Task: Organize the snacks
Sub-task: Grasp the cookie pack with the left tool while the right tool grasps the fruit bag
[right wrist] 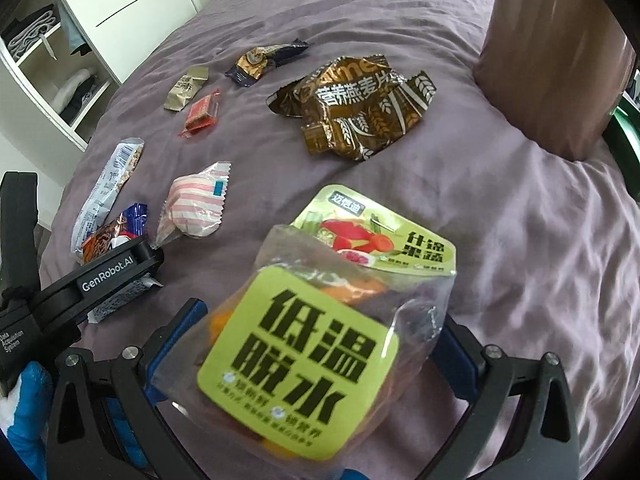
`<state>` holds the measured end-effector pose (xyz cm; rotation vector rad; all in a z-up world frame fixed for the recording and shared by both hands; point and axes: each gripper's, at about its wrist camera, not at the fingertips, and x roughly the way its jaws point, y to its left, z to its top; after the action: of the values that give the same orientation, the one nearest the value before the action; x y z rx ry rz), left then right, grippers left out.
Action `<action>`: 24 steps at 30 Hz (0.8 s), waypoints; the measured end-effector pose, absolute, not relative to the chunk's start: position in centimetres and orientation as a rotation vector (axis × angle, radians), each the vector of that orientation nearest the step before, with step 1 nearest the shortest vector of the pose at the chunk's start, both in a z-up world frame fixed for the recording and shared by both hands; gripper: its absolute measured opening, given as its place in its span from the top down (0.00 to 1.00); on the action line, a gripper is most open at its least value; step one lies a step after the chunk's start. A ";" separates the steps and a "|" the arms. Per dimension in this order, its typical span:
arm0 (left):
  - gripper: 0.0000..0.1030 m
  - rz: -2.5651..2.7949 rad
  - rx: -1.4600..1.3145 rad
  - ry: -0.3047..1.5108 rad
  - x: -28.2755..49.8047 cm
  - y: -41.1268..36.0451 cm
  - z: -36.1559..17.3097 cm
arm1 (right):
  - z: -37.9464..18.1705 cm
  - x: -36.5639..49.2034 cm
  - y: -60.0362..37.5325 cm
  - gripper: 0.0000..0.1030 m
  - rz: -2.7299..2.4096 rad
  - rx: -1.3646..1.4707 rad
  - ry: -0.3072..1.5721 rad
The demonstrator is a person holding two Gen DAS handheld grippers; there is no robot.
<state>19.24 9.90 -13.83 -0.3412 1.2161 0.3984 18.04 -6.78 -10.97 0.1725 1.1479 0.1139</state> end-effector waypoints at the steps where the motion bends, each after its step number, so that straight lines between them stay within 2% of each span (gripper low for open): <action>1: 0.01 0.395 -0.342 1.229 19.5 9.8 -13.7 | -11.0 18.1 -6.8 0.00 0.116 0.169 1.148; 7: 0.02 0.376 -0.388 1.290 21.1 11.0 -13.4 | -10.9 18.2 -6.9 0.00 0.119 0.164 1.153; 9: 0.06 0.376 -0.398 1.293 21.3 11.2 -13.3 | -10.9 18.5 -6.7 0.00 0.113 0.158 1.156; 12: 0.24 0.371 -0.405 1.284 21.4 11.1 -12.8 | -10.9 18.7 -6.6 0.00 0.111 0.145 1.153; 13: 0.37 0.369 -0.404 1.277 21.4 10.5 -12.6 | -10.8 18.7 -6.6 0.00 0.108 0.137 1.148; 14: 0.45 0.368 -0.404 1.270 21.6 10.2 -12.4 | -10.7 18.6 -6.6 0.00 0.103 0.122 1.143; 15: 0.46 0.360 -0.409 1.266 21.6 10.1 -12.1 | -10.6 18.5 -6.7 0.10 0.103 0.111 1.136; 16: 0.47 0.356 -0.408 1.260 21.6 10.0 -12.0 | -10.5 18.4 -6.8 0.13 0.108 0.109 1.131; 18: 0.48 0.357 -0.401 1.251 21.4 9.9 -11.8 | -10.3 18.2 -7.2 0.34 0.121 0.109 1.118; 19: 0.48 0.356 -0.397 1.250 21.1 9.9 -11.6 | -10.2 18.2 -7.3 0.40 0.129 0.109 1.111; 21: 0.48 0.359 -0.383 1.241 20.8 9.5 -11.4 | -10.0 18.0 -7.5 0.64 0.146 0.108 1.103; 24: 0.49 0.364 -0.373 1.224 19.7 9.0 -11.0 | -9.7 17.7 -7.8 0.68 0.181 0.100 1.092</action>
<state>19.74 8.95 -10.96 -0.3729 1.2237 0.3640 17.70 -7.82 -9.65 0.1000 1.0916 0.1807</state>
